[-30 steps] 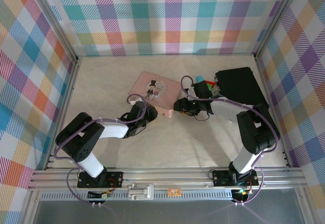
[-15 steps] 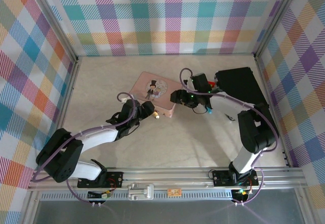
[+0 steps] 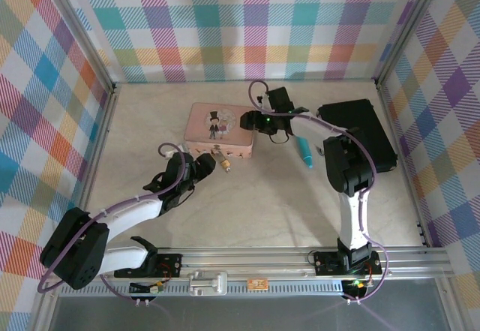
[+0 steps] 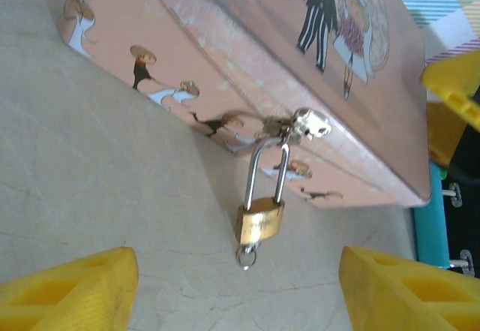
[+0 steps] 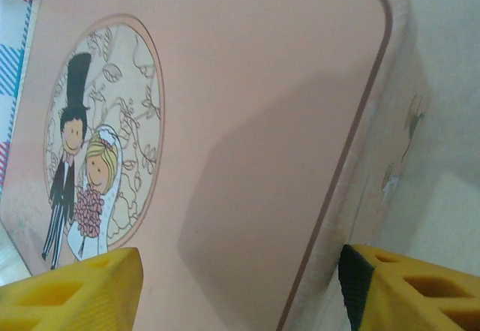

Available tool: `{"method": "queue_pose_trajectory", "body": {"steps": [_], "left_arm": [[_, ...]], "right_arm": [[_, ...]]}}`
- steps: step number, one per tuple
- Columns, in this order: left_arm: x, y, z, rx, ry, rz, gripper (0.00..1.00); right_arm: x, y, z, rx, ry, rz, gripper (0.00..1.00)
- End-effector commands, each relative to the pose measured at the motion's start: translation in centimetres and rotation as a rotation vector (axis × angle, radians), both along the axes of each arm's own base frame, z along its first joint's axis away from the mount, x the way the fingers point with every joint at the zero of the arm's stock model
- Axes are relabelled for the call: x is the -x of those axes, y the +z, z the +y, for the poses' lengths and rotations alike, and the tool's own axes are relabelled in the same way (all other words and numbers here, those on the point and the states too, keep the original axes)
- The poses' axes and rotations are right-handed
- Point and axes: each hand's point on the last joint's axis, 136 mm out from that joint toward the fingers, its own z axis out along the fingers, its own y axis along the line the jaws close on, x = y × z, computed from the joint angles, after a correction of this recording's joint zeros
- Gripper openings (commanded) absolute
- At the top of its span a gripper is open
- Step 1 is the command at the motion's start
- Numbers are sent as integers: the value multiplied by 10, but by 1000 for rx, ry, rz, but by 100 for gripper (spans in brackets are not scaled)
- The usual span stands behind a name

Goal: Unlock a padlock with a key

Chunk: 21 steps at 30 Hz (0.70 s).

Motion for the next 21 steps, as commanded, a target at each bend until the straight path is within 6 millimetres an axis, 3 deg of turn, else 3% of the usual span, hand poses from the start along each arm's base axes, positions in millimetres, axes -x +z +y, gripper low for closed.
{"method": "queue_pose_trajectory", "body": {"steps": [1, 8, 11, 15, 21], "left_arm": [[-3, 3, -14, 44, -71, -37, 70], [-30, -10, -49, -18, -172, -6, 69], [-41, -28, -53, -58, -141, 64, 65], [-52, -35, -53, -151, -98, 61, 63], [-53, -50, -60, -278, -97, 91, 60]], "right_arm": [[-1, 28, -7, 72, 37, -108, 70], [41, 68, -43, 126, 3, -195, 71], [65, 76, -52, 93, -14, -185, 70], [92, 84, -61, 41, -27, -186, 70], [111, 88, -67, 0, -38, -184, 70]]}}
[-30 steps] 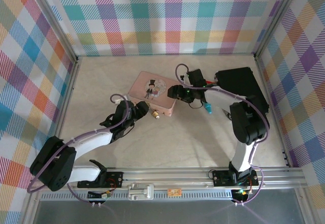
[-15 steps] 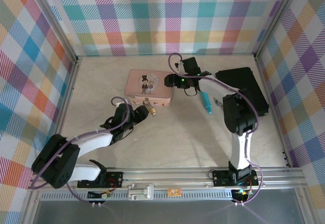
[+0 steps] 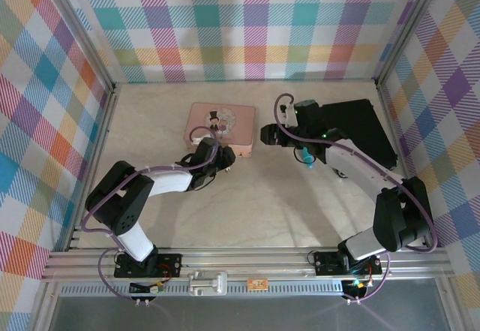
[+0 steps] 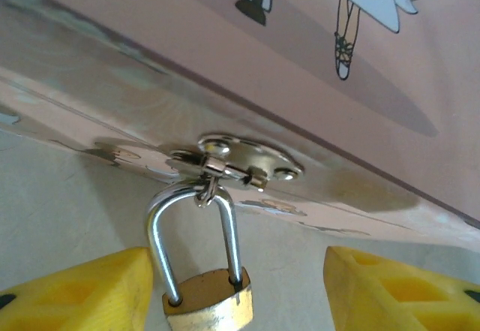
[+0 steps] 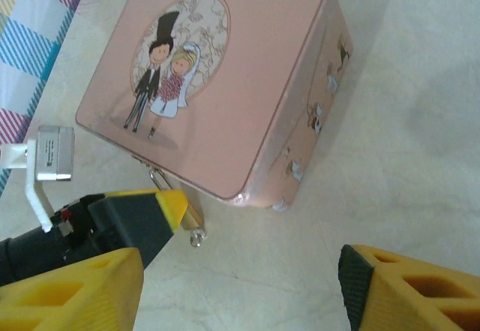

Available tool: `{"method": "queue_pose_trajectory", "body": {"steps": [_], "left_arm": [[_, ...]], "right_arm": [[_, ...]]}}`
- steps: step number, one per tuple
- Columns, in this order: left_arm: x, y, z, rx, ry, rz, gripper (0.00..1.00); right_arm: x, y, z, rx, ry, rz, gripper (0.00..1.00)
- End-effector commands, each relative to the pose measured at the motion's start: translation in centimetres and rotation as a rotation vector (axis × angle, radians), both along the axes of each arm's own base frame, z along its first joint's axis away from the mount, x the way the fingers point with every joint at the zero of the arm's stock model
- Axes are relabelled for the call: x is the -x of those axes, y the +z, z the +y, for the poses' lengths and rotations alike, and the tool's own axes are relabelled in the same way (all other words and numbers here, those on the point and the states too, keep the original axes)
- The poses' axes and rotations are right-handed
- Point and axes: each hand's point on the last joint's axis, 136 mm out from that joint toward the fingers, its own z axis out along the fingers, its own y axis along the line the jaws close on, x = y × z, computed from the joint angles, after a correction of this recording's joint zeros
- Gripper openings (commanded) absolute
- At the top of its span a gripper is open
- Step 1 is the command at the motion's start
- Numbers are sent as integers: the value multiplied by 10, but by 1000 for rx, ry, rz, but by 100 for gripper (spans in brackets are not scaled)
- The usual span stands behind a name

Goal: Unlock a padlock with a key

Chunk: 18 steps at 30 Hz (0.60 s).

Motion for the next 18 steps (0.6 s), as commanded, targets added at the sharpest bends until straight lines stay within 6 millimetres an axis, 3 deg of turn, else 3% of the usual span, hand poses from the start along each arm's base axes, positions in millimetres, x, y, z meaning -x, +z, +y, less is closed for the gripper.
{"method": "queue_pose_trajectory", "body": {"steps": [1, 7, 14, 18], "left_arm": [[3, -12, 6, -136, 13, 18, 60], [6, -29, 17, -200, 70, 51, 54], [4, -41, 9, -178, 47, 56, 41], [2, -50, 7, -179, 41, 65, 40]], "right_arm": [[5, 11, 3, -52, -1, -18, 70], [8, 13, 9, -119, 0, -10, 69], [10, 3, 12, -139, -2, 23, 68], [10, 1, 11, -132, -1, 29, 68]]}}
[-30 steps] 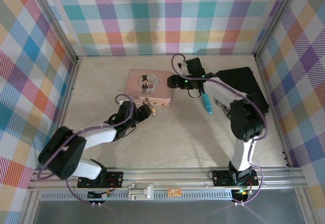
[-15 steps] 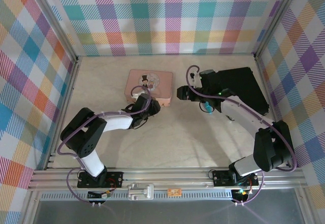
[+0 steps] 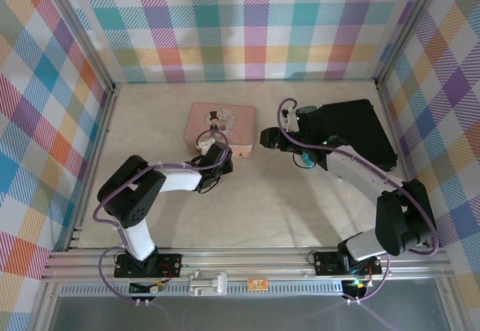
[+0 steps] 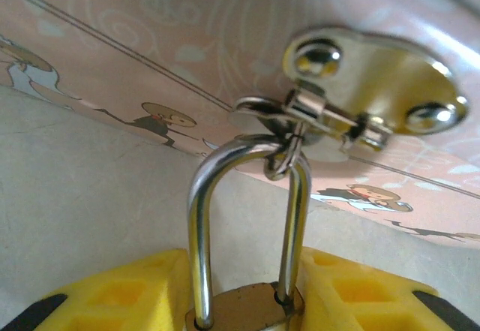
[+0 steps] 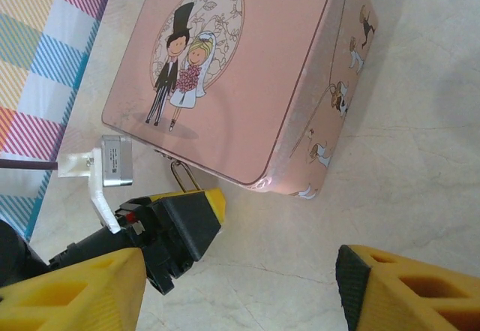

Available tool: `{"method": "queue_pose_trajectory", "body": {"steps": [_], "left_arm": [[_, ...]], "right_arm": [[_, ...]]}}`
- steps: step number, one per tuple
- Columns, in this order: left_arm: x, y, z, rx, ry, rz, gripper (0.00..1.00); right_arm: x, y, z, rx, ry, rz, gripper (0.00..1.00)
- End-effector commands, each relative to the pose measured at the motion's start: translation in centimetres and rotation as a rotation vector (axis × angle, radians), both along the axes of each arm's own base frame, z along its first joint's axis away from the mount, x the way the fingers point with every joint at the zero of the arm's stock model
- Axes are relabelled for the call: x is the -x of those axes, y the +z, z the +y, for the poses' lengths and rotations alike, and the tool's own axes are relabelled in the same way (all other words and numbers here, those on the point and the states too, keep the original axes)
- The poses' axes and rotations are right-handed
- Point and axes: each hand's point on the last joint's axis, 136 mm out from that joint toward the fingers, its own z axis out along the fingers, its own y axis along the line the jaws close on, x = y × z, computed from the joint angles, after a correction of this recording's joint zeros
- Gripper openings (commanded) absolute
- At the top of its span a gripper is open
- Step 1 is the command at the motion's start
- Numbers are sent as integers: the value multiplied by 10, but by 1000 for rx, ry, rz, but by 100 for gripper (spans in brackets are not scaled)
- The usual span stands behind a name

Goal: Unlock a padlock with a key

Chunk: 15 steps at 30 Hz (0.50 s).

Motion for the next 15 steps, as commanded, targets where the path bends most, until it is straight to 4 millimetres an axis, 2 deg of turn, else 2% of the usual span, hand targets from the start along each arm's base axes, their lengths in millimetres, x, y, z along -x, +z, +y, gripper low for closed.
{"method": "queue_pose_trajectory", "body": {"steps": [1, 5, 8, 10, 12, 15], "left_arm": [[0, -20, -6, -5, -18, 30, 39], [1, -21, -8, 16, -24, 19, 28], [2, -19, -9, 39, -33, 7, 26], [3, -15, -12, 57, -42, 5, 25], [5, -7, -17, 92, -55, 8, 17], [8, 8, -25, 164, -58, 27, 11]], "right_arm": [[2, 5, 4, -22, 15, -8, 68], [4, 4, 3, -11, 15, -5, 68], [7, 0, 2, -15, 14, 10, 68], [10, -3, 2, -26, 15, 24, 67], [16, -7, 5, -52, 27, 39, 66], [29, -16, 14, -91, 65, 60, 64]]}}
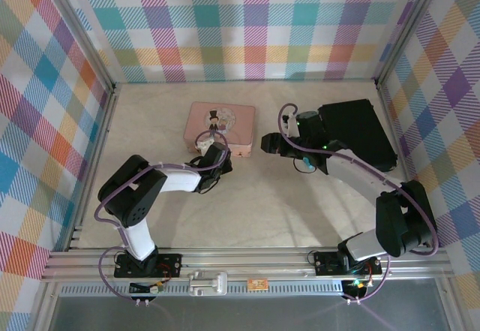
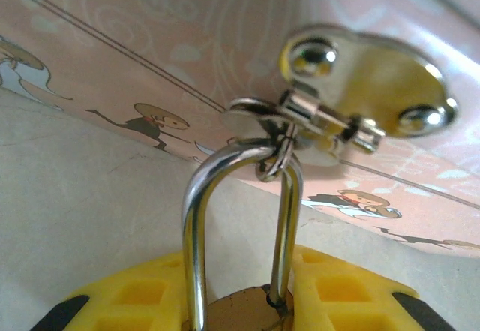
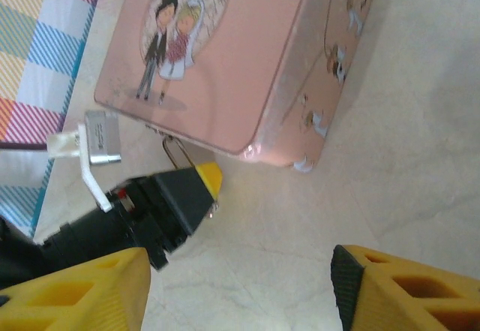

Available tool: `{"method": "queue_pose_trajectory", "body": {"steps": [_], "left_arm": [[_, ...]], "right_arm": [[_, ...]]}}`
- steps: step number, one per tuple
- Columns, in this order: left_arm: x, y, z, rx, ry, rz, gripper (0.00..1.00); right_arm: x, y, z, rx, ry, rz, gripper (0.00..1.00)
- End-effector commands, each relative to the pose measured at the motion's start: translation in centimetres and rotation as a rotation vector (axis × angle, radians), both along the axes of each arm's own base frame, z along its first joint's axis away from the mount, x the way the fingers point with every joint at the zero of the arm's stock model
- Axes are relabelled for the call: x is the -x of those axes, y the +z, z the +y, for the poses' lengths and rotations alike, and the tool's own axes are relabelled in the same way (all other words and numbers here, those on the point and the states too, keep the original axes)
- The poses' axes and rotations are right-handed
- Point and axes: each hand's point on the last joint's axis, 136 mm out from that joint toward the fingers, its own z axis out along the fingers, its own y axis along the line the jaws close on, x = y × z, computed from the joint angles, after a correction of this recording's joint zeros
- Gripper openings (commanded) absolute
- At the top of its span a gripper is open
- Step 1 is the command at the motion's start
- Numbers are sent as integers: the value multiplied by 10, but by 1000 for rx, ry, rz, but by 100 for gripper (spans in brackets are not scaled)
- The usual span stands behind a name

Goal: Unlock a padlock with a key

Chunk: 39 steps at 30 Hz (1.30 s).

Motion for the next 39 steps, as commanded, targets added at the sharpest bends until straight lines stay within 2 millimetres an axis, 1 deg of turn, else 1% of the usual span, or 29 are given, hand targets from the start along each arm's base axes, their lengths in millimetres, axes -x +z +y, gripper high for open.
{"method": "queue_pose_trajectory", "body": {"steps": [1, 2, 3, 7, 10, 11, 13, 14, 15, 18, 21, 23, 27, 31, 34, 37, 39], "left_arm": [[11, 11, -23, 139, -55, 54, 8], [11, 16, -25, 171, -49, 56, 2], [12, 22, -28, 203, -45, 56, 0], [14, 33, -35, 303, -15, 82, 0], [19, 33, -39, 380, 16, 116, 0], [20, 32, -40, 412, 28, 127, 0], [21, 34, -45, 482, 44, 141, 0], [21, 34, -47, 514, 47, 147, 0], [21, 36, -50, 542, 54, 154, 0], [21, 41, -54, 600, 61, 161, 0], [20, 47, -53, 635, 67, 157, 0], [19, 50, -52, 646, 73, 153, 0], [20, 51, -52, 662, 77, 155, 0], [19, 50, -52, 683, 81, 156, 0], [19, 49, -51, 698, 89, 145, 0], [19, 50, -53, 718, 89, 143, 0], [19, 50, -54, 726, 86, 147, 0]], "right_arm": [[17, 3, 16, -76, 57, 4, 64], [22, -3, 18, -80, 65, 11, 63], [26, -7, 21, -93, 69, 17, 63], [42, -19, 37, -191, 117, 6, 63], [47, -27, 50, -237, 138, -8, 62], [48, -31, 55, -250, 143, -18, 59], [47, -35, 63, -271, 155, -47, 52], [46, -35, 68, -283, 163, -69, 50], [45, -39, 72, -287, 170, -72, 49], [39, -50, 74, -302, 159, -92, 40], [36, -57, 80, -311, 169, -97, 36], [35, -59, 83, -312, 174, -106, 35], [29, -65, 89, -294, 179, -104, 29], [29, -69, 96, -304, 198, -88, 26], [31, -75, 101, -292, 206, -75, 25], [29, -84, 102, -277, 188, -56, 29], [29, -87, 103, -278, 188, -50, 30]]}}
